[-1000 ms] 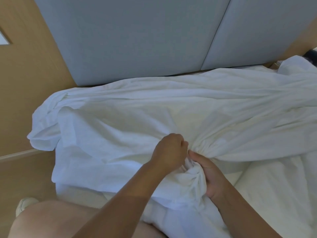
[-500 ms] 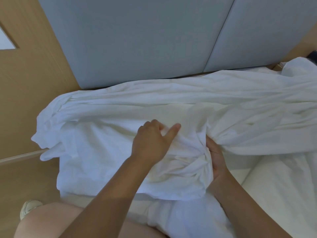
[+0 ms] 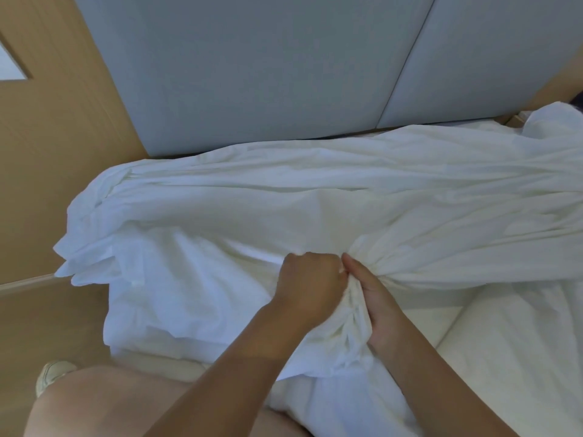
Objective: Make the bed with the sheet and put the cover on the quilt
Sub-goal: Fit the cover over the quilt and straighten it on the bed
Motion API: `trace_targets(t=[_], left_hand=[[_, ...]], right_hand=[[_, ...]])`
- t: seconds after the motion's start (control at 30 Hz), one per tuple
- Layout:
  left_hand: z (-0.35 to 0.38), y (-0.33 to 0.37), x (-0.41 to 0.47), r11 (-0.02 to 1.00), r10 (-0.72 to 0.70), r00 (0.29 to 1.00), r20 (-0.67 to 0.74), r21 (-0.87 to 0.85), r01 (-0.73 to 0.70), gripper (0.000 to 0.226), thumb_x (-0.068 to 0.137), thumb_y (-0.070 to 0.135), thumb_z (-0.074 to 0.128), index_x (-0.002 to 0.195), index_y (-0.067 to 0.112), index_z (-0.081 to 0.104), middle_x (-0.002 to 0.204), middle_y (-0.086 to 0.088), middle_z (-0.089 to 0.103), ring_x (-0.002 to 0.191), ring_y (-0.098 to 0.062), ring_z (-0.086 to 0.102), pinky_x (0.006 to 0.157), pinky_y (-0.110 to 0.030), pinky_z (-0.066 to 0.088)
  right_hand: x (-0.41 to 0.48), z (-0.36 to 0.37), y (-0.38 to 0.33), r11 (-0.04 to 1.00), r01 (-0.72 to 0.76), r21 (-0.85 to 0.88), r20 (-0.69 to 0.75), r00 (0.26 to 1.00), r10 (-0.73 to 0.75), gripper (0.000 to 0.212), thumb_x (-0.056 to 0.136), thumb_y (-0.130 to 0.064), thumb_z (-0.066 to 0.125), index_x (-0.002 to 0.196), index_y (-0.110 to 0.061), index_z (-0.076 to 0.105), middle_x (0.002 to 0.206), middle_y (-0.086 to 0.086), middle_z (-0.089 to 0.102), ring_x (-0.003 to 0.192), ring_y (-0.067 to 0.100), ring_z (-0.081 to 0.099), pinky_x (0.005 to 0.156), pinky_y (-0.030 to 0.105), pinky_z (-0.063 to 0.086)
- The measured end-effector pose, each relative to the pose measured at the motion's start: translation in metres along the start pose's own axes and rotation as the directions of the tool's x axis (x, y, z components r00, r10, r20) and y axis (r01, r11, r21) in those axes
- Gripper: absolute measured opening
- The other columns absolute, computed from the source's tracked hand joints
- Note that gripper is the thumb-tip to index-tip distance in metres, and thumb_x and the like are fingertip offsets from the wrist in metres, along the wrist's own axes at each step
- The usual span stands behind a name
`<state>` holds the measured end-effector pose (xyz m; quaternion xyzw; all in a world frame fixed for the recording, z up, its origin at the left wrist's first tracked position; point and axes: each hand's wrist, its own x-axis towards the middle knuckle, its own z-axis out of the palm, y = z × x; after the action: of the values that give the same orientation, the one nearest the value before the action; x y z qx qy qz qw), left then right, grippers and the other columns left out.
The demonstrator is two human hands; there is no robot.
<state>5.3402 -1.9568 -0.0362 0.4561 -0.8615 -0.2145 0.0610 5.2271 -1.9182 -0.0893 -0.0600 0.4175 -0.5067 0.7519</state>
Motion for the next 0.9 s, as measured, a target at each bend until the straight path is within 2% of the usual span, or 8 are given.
trace_targets(t=[0.1,0.2,0.3,0.4,0.5,0.67,0.77,0.9], left_hand=[[-0.006,0.008,-0.013,0.954,0.174,0.968,0.18,-0.274,-0.12,0.045,0.097,0.031,0.044,0.056,0.017,0.035,0.055,0.005,0.041,0.057,-0.015,0.043,0.061,-0.024,0.032],[-0.009,-0.001,-0.018,0.754,0.178,0.892,0.416,-0.64,0.148,0.044,0.097,0.027,0.05,0.054,0.017,0.047,0.051,0.008,0.049,0.046,-0.001,0.045,0.056,-0.014,0.039],[-0.016,-0.019,-0.011,0.624,-0.131,0.966,0.225,-0.739,0.256,0.042,0.09,0.039,0.057,0.054,0.017,0.056,0.048,0.008,0.053,0.047,-0.003,0.048,0.057,-0.019,0.041],[-0.02,-0.039,0.0,0.714,-0.462,0.874,-0.149,-0.647,0.267,0.043,0.08,0.058,0.058,0.072,0.017,0.057,0.068,0.007,0.057,0.071,-0.013,0.056,0.069,-0.026,0.042],[-0.006,-0.041,0.006,0.873,-0.429,0.899,0.09,-0.212,0.439,0.079,0.076,0.077,0.043,0.114,0.01,0.06,0.111,-0.007,0.063,0.105,-0.026,0.057,0.087,-0.034,0.044],[0.019,-0.024,0.016,0.649,-0.371,0.785,0.496,-0.466,0.602,0.084,0.087,0.069,0.035,0.115,-0.006,0.06,0.114,-0.02,0.064,0.11,-0.034,0.059,0.085,-0.033,0.044],[0.028,-0.027,0.018,0.672,-0.396,0.836,0.379,-0.502,0.545,0.056,0.094,0.044,0.048,0.105,-0.01,0.061,0.101,-0.025,0.066,0.103,-0.039,0.061,0.083,-0.036,0.048],[0.015,-0.018,0.011,0.937,-0.27,0.963,0.0,-0.228,0.263,0.034,0.1,0.029,0.038,0.091,0.003,0.058,0.098,-0.015,0.062,0.095,-0.032,0.059,0.075,-0.034,0.041]], right_hand=[[-0.013,0.001,-0.011,0.998,-0.029,0.055,0.127,0.992,0.021,0.054,0.027,-0.018,0.096,0.072,0.002,0.073,0.068,0.016,0.069,0.061,0.026,0.069,0.058,0.033,0.058],[-0.017,0.002,-0.015,0.997,-0.067,-0.04,0.181,0.981,0.073,0.044,0.046,-0.019,0.091,0.072,0.009,0.07,0.059,0.021,0.065,0.054,0.029,0.066,0.056,0.035,0.056],[-0.015,0.001,-0.01,0.995,0.089,0.047,0.295,0.951,-0.099,0.049,0.095,-0.026,0.046,0.126,0.011,0.051,0.123,0.025,0.058,0.119,0.035,0.054,0.106,0.046,0.035],[-0.022,0.007,-0.005,0.995,0.003,0.095,0.222,0.975,-0.024,0.062,0.062,-0.023,0.086,0.114,0.004,0.066,0.122,0.024,0.061,0.113,0.038,0.059,0.088,0.049,0.05],[-0.03,0.005,-0.008,1.0,0.014,0.022,0.155,0.988,-0.017,0.07,0.021,-0.015,0.096,0.086,0.003,0.075,0.093,0.024,0.07,0.08,0.036,0.07,0.06,0.043,0.057],[-0.025,-0.003,0.0,0.983,-0.118,-0.143,0.087,0.988,0.131,0.066,0.025,-0.012,0.095,0.086,0.004,0.074,0.086,0.023,0.069,0.075,0.033,0.07,0.061,0.038,0.057],[-0.025,-0.002,0.007,0.981,-0.085,-0.174,0.068,0.993,0.098,0.062,0.035,-0.015,0.094,0.091,0.001,0.074,0.091,0.021,0.07,0.081,0.033,0.07,0.066,0.038,0.056],[-0.015,0.008,0.011,0.993,0.004,-0.116,0.012,1.0,-0.003,0.056,0.058,-0.031,0.087,0.105,-0.006,0.072,0.107,0.017,0.069,0.098,0.03,0.068,0.078,0.038,0.054]])
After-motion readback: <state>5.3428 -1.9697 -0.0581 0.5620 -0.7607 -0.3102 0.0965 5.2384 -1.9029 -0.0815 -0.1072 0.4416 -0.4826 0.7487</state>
